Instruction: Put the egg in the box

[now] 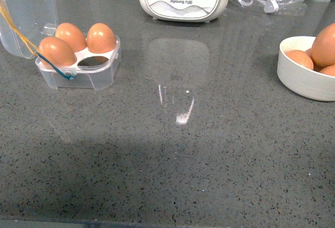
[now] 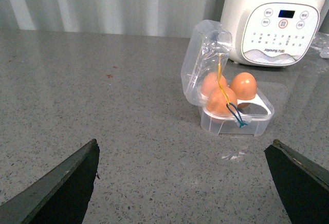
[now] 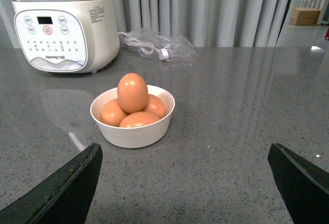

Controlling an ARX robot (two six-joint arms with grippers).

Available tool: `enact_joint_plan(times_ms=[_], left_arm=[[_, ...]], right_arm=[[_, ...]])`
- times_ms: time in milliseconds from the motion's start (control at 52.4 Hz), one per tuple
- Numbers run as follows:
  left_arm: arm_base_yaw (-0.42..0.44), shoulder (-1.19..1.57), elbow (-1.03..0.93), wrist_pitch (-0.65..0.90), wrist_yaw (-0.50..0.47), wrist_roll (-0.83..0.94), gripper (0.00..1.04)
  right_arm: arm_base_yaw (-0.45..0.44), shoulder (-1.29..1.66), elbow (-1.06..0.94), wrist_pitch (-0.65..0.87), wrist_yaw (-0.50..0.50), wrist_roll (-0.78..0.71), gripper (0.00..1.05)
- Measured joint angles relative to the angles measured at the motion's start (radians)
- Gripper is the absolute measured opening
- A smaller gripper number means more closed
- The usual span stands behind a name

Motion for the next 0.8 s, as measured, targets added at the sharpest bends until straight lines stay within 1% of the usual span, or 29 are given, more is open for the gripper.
enact_joint_plan(times_ms=[802], left_arm=[[0.0, 0.0, 0.0, 0.0, 0.0, 0.0, 0.98]], right_arm=[[0.0, 0.0, 0.0, 0.0, 0.0, 0.0, 0.98]])
